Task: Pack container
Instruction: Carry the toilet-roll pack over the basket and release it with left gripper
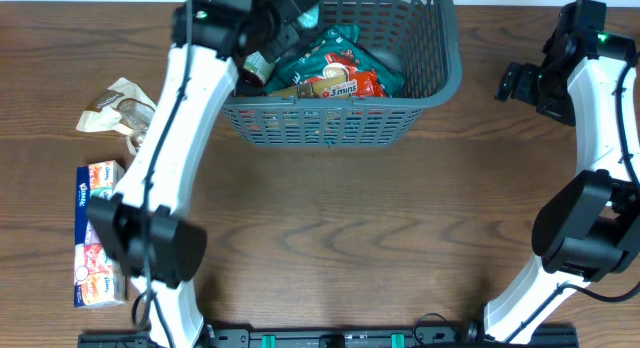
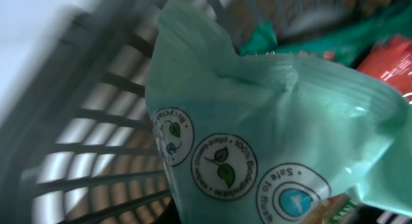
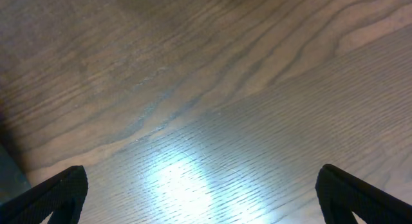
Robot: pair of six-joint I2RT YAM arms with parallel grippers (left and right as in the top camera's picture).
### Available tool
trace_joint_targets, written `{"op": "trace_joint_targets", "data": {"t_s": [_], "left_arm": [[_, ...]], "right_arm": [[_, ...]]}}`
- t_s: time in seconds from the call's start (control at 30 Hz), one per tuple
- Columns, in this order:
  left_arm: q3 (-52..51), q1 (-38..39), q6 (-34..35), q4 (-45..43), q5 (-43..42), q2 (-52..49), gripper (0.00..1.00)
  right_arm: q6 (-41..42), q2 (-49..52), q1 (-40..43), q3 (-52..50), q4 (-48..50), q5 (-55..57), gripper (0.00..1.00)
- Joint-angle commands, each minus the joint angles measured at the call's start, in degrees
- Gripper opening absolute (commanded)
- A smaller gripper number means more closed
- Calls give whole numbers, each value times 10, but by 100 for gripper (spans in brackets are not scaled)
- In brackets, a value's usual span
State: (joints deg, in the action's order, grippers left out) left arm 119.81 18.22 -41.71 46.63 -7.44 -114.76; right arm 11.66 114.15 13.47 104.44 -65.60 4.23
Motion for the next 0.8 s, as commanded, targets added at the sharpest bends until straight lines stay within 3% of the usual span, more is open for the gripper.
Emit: {"op": "trace_joint_targets", "data": {"t_s": [0.0, 0.07, 0.1, 0.2, 0.33, 0.53, 0.77], "left_arm": [[1, -2, -20, 2, 6, -35, 6], [1, -2, -20, 4, 6, -52, 10], [1, -2, -20, 8, 6, -59, 28], [0, -1, -16, 15, 6, -63, 45], [1, -1, -16, 22, 6, -59, 54], [5, 0, -16, 21, 15, 1, 57], [52, -4, -11, 6, 133, 138, 61]], "right_arm": [[-8, -5, -4, -2, -2, -9, 99], [-11, -5, -4, -2, -2, -13, 99], [-11, -5, -4, -2, -3, -13, 99], [-11, -5, -4, -2, -4, -13, 99], [-11, -5, -4, -2, -5, -13, 99], [-15, -5, -4, -2, -7, -13, 99], [-17, -5, -4, -2, -9, -13, 99]]}}
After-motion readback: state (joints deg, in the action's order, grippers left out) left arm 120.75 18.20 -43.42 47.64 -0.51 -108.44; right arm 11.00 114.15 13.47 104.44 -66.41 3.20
